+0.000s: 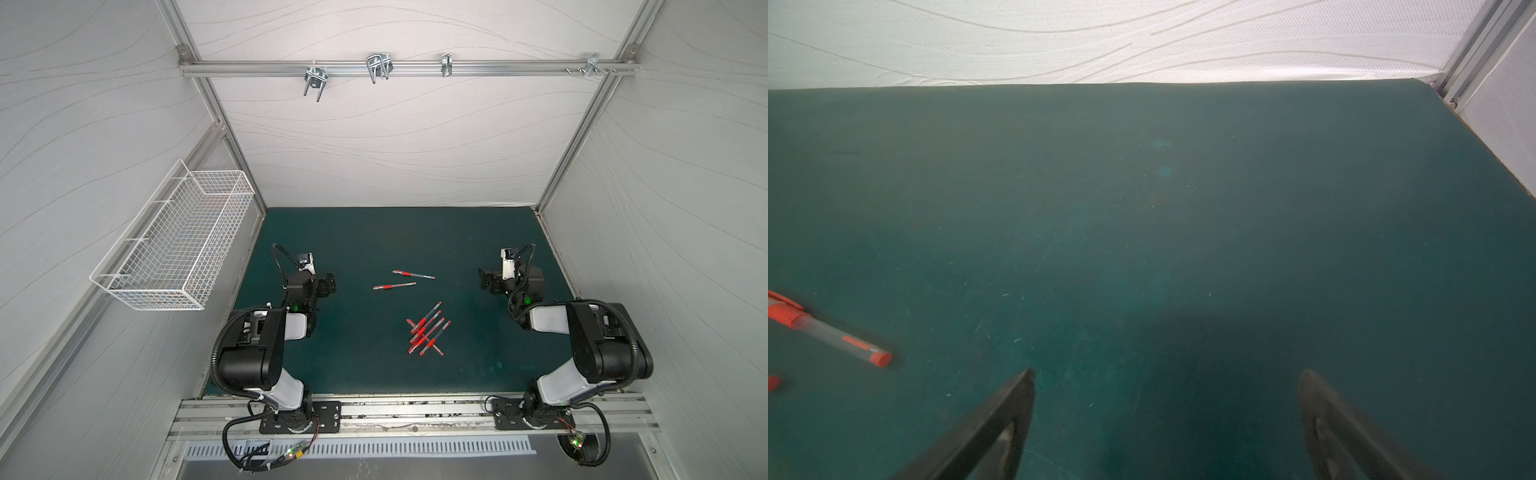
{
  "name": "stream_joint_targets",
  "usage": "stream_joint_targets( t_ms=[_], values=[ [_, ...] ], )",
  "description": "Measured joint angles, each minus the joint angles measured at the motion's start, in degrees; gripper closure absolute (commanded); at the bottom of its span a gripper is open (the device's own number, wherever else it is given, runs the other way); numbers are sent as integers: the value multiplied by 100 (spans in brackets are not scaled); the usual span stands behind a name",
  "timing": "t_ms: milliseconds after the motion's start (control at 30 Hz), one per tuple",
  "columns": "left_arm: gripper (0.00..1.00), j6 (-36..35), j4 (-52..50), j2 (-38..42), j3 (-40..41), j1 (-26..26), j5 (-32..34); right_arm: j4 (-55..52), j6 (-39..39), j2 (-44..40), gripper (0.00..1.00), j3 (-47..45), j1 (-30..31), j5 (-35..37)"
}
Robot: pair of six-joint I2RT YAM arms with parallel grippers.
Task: Remove pen caps from pens
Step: Pick up the pen from the center of the table.
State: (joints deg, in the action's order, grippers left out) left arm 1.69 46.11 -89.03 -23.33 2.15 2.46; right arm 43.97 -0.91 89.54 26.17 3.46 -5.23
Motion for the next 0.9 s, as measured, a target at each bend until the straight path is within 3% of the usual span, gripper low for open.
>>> stream_joint_targets(
  t_ms=[733, 900],
  values=[
    [1, 0, 0, 0, 0, 0, 0, -9, 0, -2, 1, 2, 0, 9],
    [1, -13, -210, 48, -57, -24, 15, -929, -28, -501, 2, 221, 157, 221]
  ],
)
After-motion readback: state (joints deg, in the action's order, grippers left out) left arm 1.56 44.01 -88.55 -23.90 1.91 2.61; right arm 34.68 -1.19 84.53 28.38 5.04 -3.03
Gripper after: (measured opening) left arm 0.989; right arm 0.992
